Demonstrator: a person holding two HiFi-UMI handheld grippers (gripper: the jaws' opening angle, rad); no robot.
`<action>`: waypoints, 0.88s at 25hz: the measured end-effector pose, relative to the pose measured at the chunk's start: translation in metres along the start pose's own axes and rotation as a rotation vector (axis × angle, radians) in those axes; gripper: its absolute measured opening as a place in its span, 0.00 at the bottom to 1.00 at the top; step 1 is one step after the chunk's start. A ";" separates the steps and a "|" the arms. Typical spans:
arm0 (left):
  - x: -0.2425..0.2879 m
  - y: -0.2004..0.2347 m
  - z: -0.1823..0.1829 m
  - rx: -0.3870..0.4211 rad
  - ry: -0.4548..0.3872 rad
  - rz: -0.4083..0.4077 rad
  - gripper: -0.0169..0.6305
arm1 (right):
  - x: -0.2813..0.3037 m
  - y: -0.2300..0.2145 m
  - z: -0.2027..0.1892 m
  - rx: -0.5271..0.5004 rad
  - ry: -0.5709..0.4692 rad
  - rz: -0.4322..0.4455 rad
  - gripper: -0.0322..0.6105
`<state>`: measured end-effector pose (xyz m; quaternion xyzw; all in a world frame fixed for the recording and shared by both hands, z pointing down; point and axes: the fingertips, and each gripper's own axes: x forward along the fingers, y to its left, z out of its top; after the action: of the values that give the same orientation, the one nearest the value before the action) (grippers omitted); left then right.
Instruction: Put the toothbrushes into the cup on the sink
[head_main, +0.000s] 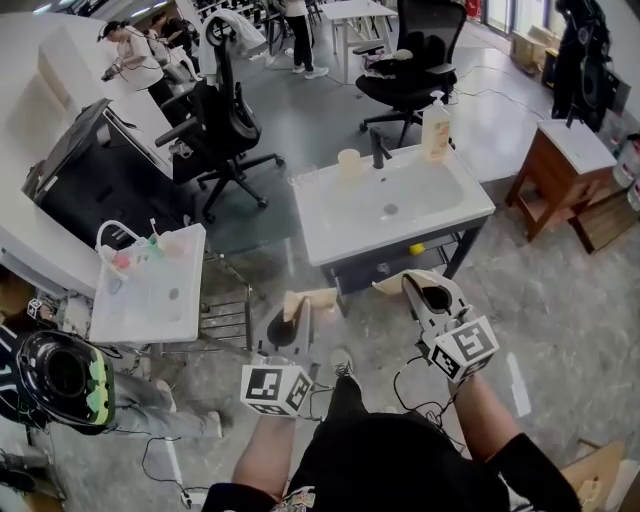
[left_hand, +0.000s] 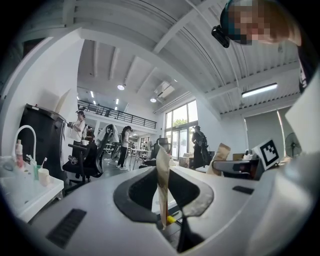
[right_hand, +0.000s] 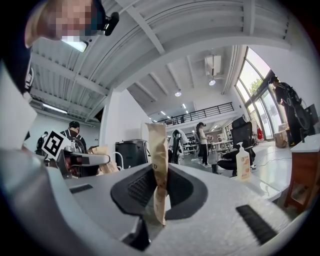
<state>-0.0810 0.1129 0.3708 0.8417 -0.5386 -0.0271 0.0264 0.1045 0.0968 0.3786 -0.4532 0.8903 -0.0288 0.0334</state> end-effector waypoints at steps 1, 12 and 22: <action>0.006 0.005 -0.001 -0.001 -0.004 -0.003 0.12 | 0.006 -0.003 -0.001 -0.002 -0.003 -0.005 0.12; 0.103 0.086 -0.013 -0.028 -0.002 -0.039 0.12 | 0.107 -0.048 -0.015 -0.009 0.027 -0.058 0.12; 0.182 0.171 -0.021 -0.077 0.020 -0.040 0.12 | 0.220 -0.074 -0.027 -0.004 0.082 -0.068 0.12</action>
<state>-0.1579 -0.1236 0.4013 0.8509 -0.5200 -0.0396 0.0636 0.0327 -0.1246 0.4038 -0.4816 0.8751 -0.0466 -0.0051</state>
